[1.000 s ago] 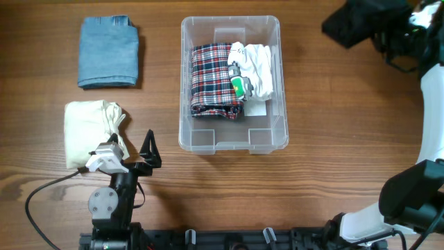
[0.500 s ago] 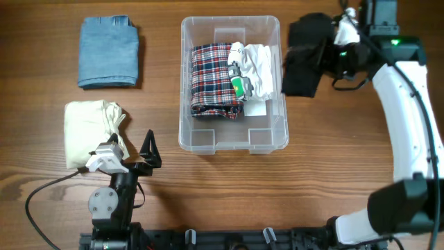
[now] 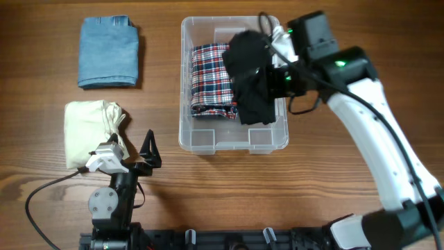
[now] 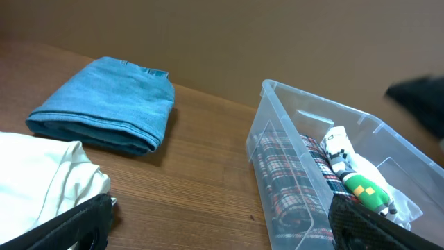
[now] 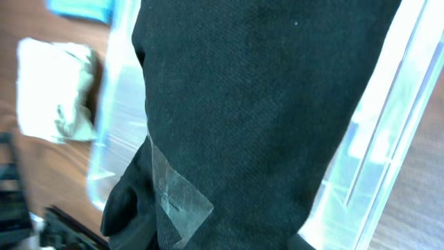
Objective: Pack container
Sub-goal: 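Lower the black garment into the bin's front section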
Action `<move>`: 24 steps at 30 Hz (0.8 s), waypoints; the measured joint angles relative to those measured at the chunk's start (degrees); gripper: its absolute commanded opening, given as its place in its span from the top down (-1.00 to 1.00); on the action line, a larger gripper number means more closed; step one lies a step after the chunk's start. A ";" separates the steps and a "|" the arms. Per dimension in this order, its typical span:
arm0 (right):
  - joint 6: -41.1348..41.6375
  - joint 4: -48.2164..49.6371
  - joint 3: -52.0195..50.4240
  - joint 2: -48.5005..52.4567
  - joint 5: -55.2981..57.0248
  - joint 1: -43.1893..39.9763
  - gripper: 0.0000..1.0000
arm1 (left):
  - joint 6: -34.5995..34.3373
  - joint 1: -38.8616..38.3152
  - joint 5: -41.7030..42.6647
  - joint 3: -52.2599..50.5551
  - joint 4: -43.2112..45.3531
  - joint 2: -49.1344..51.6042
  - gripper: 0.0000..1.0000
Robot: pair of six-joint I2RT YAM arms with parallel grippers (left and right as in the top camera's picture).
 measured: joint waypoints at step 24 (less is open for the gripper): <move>-33.38 -3.76 0.00 7.13 -1.79 1.66 -0.12 | -0.02 0.00 0.00 0.00 0.00 0.00 -0.99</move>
